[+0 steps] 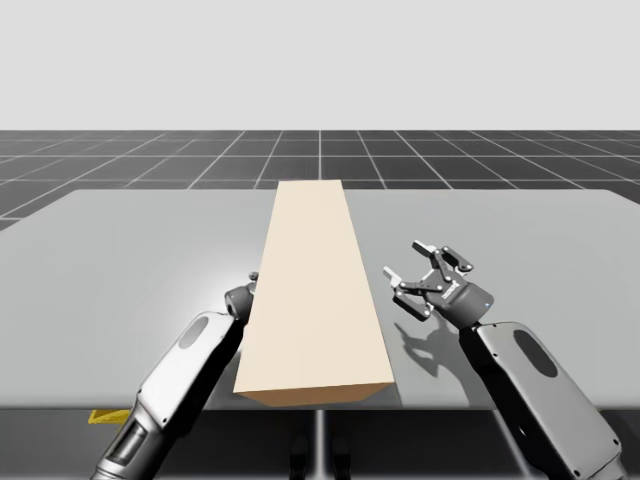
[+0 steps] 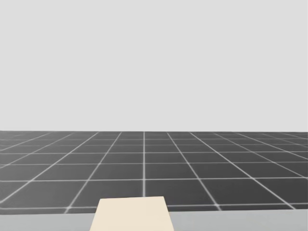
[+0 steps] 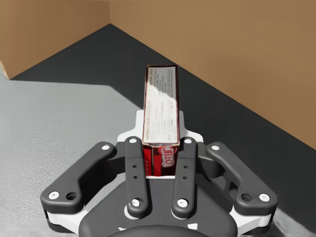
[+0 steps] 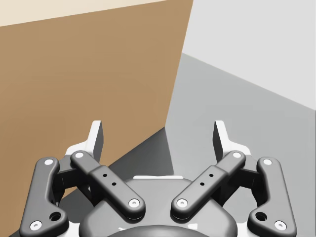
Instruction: Retrieve the object from inside the box.
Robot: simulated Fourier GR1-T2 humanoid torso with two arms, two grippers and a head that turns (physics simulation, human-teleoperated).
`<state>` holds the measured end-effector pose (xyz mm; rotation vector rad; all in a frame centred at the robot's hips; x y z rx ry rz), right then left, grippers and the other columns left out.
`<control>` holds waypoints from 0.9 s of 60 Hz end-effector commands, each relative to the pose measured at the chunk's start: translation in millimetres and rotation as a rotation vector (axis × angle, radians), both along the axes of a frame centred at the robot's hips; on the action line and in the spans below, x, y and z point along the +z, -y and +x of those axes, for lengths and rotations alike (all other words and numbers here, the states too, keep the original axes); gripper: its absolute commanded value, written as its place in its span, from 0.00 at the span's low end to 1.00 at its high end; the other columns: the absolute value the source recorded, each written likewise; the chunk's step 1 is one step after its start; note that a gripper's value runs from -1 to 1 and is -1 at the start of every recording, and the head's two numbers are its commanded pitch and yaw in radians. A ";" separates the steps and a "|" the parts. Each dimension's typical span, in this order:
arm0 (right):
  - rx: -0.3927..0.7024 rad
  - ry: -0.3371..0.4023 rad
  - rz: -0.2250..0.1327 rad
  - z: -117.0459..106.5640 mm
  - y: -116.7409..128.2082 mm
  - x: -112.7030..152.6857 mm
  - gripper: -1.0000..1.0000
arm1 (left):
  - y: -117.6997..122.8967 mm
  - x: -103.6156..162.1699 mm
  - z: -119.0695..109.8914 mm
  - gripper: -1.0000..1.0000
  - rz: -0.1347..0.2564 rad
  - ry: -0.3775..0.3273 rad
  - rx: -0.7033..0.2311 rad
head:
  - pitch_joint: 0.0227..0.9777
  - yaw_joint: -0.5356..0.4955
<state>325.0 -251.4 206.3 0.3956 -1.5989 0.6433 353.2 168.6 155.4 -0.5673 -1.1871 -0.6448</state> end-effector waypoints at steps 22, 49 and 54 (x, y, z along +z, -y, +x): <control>-0.005 -0.006 0.007 0.6 2.2 0.9 0.00 | -141.1 62.1 -35.5 1.00 0.076 0.114 0.265 | 0.04 0.48; -0.030 0.020 0.006 1.8 3.8 0.1 0.00 | -151.0 169.8 -14.3 1.00 0.085 0.272 0.361 | 0.03 0.47; -0.033 0.018 0.005 1.9 3.5 0.0 0.00 | -145.4 190.7 -7.7 1.00 0.093 0.309 0.369 | 0.03 0.47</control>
